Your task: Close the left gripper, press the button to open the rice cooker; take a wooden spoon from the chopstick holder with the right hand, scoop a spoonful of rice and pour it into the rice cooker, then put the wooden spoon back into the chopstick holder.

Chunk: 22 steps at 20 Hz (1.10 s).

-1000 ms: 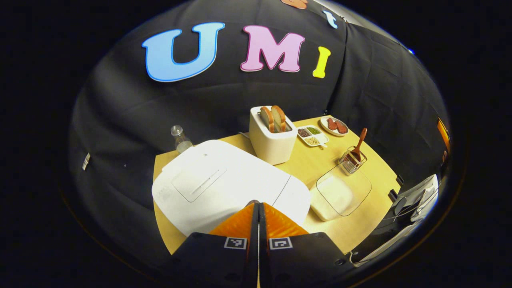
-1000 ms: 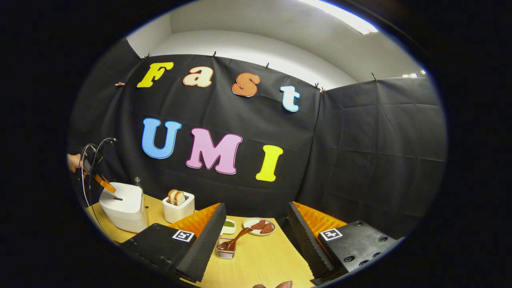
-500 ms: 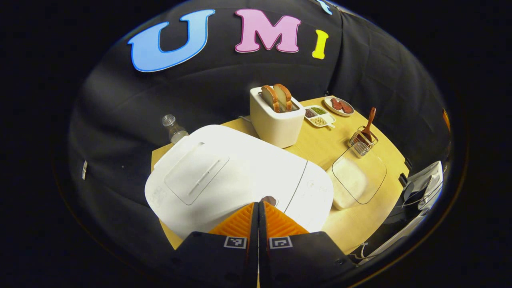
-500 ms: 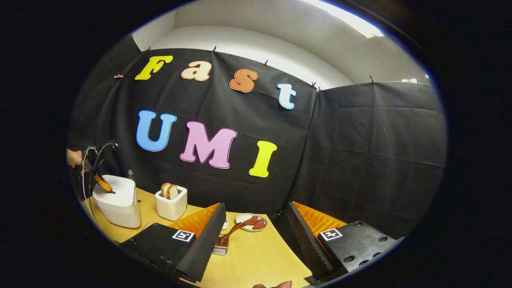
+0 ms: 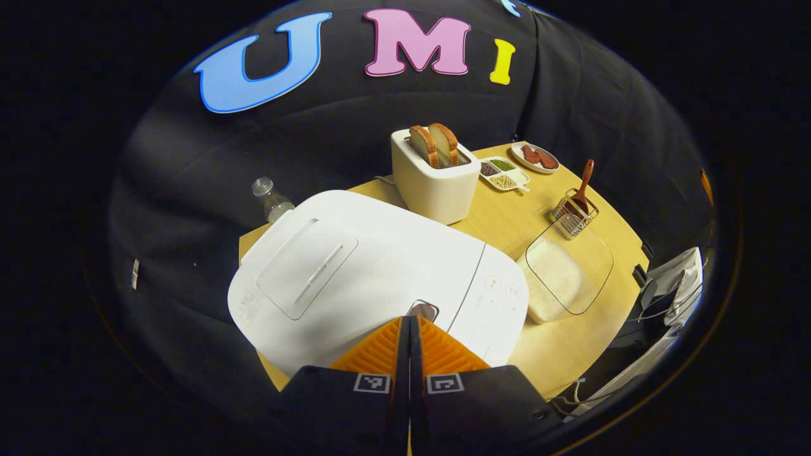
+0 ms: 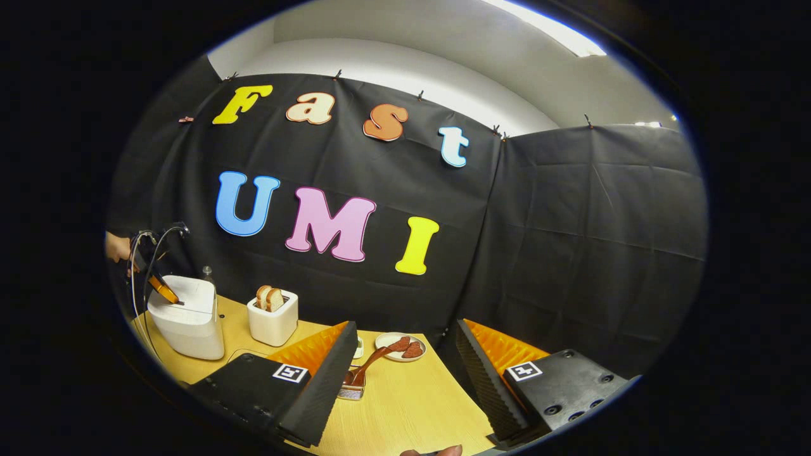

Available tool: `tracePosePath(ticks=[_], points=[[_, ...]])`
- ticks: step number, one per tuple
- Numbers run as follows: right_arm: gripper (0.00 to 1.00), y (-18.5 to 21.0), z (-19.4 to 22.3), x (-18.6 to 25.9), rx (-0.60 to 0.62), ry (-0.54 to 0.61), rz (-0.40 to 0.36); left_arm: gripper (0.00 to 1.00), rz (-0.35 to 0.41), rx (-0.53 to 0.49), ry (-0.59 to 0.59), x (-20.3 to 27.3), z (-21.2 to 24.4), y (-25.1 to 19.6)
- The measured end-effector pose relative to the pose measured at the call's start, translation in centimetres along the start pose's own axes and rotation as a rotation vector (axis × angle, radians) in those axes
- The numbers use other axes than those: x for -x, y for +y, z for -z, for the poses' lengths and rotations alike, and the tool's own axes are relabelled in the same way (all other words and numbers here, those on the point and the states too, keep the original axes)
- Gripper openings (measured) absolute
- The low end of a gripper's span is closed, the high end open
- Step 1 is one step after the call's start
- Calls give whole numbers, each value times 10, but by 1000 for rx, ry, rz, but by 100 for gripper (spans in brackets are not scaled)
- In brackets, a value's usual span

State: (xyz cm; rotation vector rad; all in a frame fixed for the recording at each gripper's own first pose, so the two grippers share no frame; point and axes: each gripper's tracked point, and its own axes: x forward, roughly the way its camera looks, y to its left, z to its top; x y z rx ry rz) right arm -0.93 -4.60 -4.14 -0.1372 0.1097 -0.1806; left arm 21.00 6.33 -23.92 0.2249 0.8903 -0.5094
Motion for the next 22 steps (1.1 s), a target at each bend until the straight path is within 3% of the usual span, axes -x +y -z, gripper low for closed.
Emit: tracePosePath(ticks=[4,12,13,14,15,16,17,20,22], points=[[98,-3,-4,2,-8,-14,3,7,-87,-44,-147,38,-37,14],[98,2,-7,17,5,-24,-10,8,-488,-8,-589,152,-118,74],[98,2,-8,20,8,-25,-8,9,-527,6,-641,170,-119,73],[98,2,-8,23,10,-26,-8,22,-547,18,-690,186,-119,71],[98,2,-9,28,12,-30,-9,15,-546,26,-731,199,-117,64],[98,2,-11,31,12,-35,-11,43,-544,35,-767,212,-114,56],[98,2,-12,35,10,-39,-13,49,-544,48,-799,221,-110,51],[97,-1,-15,41,-5,-44,-10,94,-541,116,-880,258,-93,29],[97,-1,-19,45,-19,-54,-14,96,-542,157,-934,280,-80,13]])
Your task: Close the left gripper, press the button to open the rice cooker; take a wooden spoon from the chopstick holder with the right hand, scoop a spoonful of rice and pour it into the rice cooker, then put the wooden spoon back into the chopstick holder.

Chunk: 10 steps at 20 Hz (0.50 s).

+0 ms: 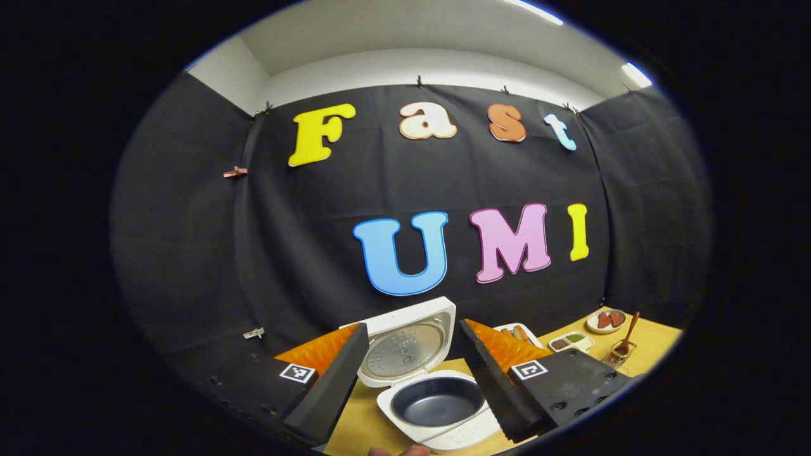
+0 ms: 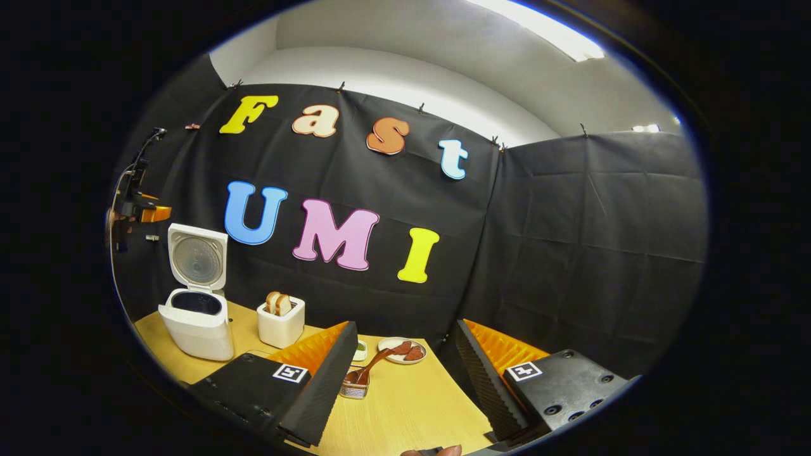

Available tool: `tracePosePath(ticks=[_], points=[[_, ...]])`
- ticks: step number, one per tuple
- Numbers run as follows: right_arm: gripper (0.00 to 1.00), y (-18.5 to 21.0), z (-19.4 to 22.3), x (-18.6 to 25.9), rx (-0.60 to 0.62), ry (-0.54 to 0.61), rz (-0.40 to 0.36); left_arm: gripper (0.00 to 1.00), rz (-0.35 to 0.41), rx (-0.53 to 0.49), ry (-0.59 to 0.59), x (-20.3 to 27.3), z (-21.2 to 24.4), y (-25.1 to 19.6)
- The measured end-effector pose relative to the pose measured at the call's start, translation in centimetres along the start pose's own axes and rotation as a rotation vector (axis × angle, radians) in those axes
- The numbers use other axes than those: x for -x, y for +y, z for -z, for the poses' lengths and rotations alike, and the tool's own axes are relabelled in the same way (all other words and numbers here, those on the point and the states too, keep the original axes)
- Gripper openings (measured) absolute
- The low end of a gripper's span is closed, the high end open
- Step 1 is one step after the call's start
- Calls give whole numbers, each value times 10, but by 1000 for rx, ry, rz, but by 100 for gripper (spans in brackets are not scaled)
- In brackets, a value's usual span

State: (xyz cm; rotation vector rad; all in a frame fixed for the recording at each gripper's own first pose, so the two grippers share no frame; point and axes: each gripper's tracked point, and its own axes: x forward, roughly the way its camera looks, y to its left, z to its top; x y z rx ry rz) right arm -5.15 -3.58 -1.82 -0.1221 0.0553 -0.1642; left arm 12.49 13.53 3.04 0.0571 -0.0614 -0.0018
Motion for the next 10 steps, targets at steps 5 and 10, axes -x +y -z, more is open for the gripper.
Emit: tracePosePath(ticks=[5,10], points=[[97,6,1,4,-28,-2,-43,96,20,87,-80,64,-15,-24],[97,3,8,-4,-92,14,-65,97,-2,74,-15,95,4,-37]])
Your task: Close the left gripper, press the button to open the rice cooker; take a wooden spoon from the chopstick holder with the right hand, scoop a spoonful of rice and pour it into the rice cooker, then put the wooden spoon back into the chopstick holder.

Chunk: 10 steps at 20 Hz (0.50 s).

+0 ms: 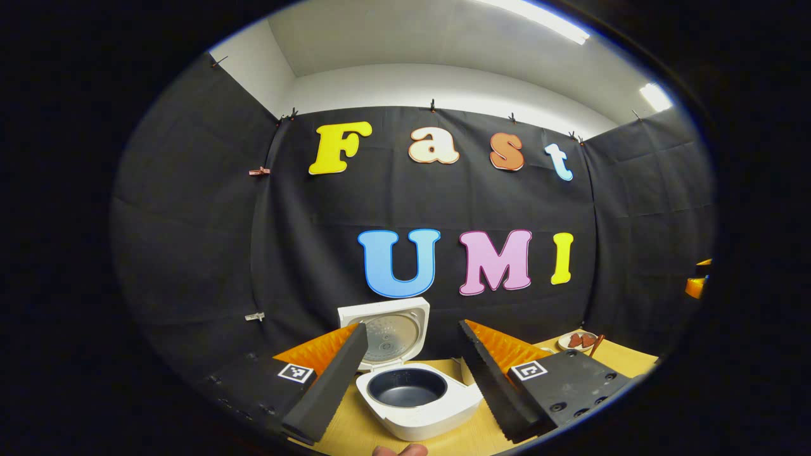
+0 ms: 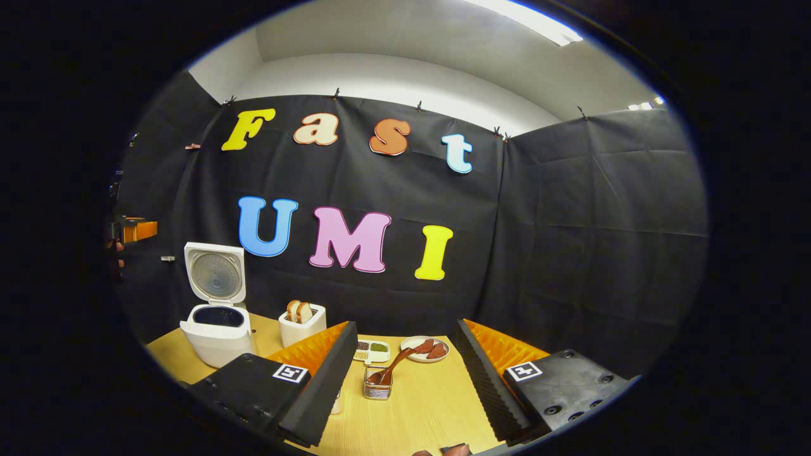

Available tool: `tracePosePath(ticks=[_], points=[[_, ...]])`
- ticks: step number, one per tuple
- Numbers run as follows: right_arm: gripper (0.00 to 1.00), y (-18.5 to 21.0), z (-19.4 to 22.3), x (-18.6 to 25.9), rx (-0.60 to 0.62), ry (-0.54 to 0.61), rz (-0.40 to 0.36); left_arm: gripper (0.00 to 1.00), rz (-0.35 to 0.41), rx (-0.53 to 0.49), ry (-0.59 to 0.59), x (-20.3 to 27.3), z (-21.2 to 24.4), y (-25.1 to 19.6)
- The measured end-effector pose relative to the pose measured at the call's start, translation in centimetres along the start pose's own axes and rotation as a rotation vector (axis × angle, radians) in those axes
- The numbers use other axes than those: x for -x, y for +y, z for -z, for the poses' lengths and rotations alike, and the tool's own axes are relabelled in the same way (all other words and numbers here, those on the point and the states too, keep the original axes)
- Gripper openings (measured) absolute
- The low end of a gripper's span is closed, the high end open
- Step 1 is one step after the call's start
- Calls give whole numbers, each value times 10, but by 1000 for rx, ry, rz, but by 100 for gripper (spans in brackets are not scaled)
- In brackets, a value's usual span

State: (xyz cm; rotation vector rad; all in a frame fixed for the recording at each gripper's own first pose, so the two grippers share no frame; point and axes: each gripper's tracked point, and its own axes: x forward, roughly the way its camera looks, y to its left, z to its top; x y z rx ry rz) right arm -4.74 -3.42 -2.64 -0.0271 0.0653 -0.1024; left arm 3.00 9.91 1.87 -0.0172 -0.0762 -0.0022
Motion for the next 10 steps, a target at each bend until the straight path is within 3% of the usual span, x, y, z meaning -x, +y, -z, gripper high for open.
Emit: tracePosePath(ticks=[10], points=[[98,-4,44,-62,12,56,-77,97,-97,64,46,30,17,-18]])
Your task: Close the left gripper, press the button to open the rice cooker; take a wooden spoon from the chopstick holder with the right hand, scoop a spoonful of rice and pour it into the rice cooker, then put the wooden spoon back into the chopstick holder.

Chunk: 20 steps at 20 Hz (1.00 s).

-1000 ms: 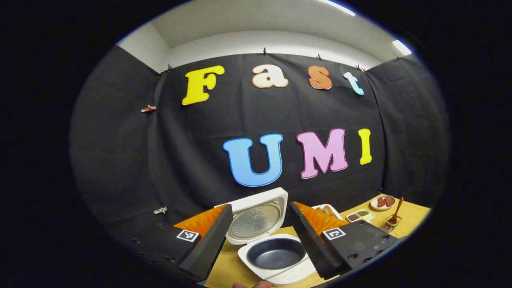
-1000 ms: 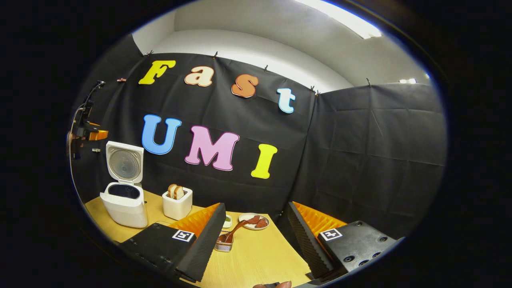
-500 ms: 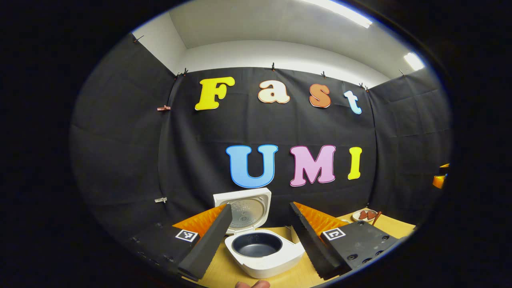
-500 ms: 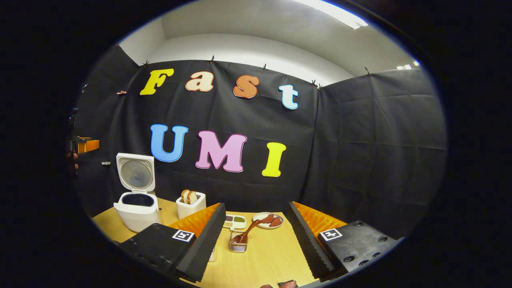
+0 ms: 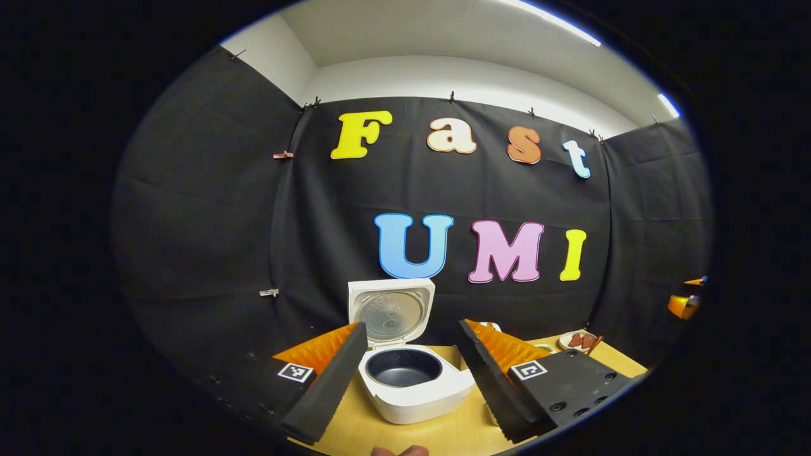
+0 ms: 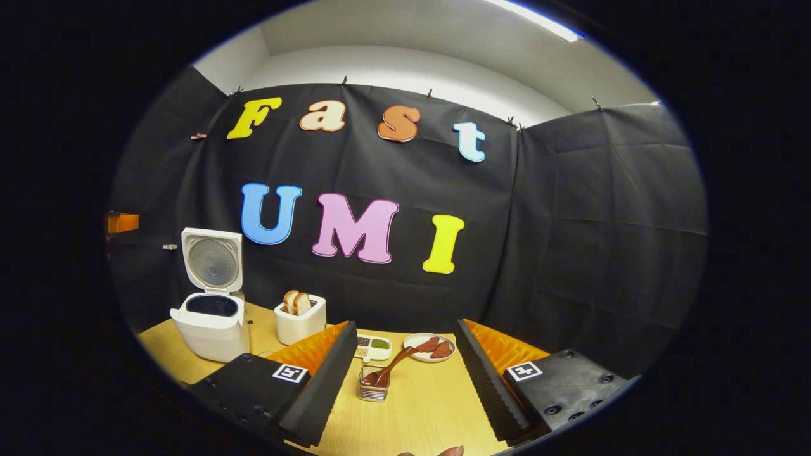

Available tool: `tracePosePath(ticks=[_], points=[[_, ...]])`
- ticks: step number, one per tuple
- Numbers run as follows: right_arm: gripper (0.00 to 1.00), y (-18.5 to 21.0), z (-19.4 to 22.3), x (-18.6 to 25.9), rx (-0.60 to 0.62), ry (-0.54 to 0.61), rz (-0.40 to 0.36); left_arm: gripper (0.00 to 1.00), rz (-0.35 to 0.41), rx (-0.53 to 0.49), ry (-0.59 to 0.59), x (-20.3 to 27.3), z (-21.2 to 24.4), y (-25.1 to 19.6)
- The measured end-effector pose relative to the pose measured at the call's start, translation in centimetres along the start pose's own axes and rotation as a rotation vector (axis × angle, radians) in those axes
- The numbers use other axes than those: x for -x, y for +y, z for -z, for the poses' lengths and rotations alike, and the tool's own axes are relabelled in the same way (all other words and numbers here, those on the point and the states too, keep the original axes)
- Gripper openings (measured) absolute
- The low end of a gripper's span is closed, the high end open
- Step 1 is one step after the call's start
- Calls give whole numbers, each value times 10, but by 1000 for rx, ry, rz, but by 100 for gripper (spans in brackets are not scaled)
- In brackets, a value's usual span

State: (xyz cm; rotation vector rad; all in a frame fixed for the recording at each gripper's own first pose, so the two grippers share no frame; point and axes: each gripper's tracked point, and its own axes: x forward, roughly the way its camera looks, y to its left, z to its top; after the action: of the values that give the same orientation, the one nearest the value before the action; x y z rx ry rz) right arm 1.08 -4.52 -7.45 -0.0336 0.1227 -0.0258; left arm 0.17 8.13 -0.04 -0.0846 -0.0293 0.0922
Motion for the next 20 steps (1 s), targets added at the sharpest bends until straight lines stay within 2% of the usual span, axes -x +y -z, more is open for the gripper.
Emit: tracePosePath(ticks=[10,15,20], points=[[98,-17,67,-95,-43,83,-69,97,-35,-74,13,1,-7,-49],[98,-8,128,-142,-56,172,-133,97,-75,-77,46,-6,1,-70],[98,9,200,-183,-111,291,-207,98,-161,-97,65,-4,5,-68]])
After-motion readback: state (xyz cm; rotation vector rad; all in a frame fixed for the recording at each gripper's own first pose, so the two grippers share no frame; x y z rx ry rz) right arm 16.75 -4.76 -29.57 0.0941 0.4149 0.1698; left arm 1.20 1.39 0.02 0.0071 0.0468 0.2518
